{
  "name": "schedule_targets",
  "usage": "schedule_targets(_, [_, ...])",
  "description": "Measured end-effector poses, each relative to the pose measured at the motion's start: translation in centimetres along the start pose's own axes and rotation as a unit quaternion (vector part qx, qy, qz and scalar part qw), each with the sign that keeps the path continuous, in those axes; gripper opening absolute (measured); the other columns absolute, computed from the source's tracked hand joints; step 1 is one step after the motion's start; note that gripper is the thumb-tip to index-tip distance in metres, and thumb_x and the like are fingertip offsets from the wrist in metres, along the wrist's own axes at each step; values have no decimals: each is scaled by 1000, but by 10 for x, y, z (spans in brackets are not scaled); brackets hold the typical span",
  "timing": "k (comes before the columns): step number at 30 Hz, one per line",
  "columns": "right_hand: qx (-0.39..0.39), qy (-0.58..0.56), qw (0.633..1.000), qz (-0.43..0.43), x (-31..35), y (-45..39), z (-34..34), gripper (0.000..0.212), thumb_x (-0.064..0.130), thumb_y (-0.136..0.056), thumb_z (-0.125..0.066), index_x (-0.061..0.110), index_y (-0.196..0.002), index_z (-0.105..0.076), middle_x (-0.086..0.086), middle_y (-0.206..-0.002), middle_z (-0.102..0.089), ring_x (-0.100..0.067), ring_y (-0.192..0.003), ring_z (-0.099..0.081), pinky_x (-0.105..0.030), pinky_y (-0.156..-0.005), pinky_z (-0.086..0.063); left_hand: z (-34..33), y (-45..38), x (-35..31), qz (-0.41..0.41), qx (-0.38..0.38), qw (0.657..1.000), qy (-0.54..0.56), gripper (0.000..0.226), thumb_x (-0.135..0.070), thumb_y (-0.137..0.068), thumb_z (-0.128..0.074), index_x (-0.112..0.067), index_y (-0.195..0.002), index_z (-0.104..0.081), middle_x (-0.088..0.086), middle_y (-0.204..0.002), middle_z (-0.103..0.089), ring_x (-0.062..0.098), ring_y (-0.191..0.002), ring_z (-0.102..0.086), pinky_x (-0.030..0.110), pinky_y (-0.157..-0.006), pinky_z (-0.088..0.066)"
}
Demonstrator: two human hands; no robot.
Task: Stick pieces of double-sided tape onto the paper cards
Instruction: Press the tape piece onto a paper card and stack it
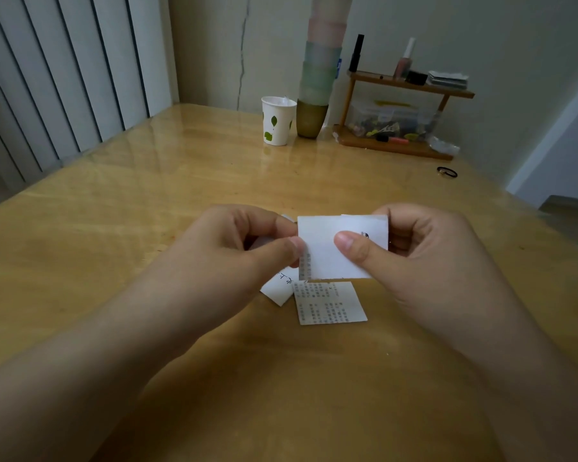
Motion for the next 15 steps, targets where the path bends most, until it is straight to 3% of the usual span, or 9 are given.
schedule_targets(3, [2, 1, 1000, -2, 0, 0, 0, 15, 30, -79, -70, 19, -69, -67, 5, -69, -71, -7, -61, -66, -20, -51, -49, 1, 0, 0, -1, -4, 1000, 5, 13, -33, -79, -69, -29, -68, -73, -5, -50, -49, 14, -51, -35, 32, -55, -26])
schedule_targets(7, [-7, 7, 1000, 3, 0, 1, 0, 16, 34, -77, -69, 20, -68, -67, 4, -71, -71, -14, -65, -66, -28, -54, -51, 1, 0, 1, 0, -9, 1000, 0, 15, -26, -81, -64, -28, -68, -72, -13, -44, -48, 10, -46, -37, 26, -53, -28])
schedule_targets(15, [-11, 19, 1000, 12, 0, 1, 0, 16, 39, -75, -67, 25, -69, -66, 3, -69, -69, -15, -64, -65, -28, -53, -49, 1, -1, 1, 4, -14, 1000, 4, 20, -23, -82, -63, -30, -66, -72, -14, -44, -49, 7, -45, -39, 29, -54, -29])
Point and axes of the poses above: each hand's wrist, its own y-axis away from the middle knuckle, its own z-axis out of the back of the hand, x = y × z, the point moved 9 cm from there along -y, towards the middle knuckle
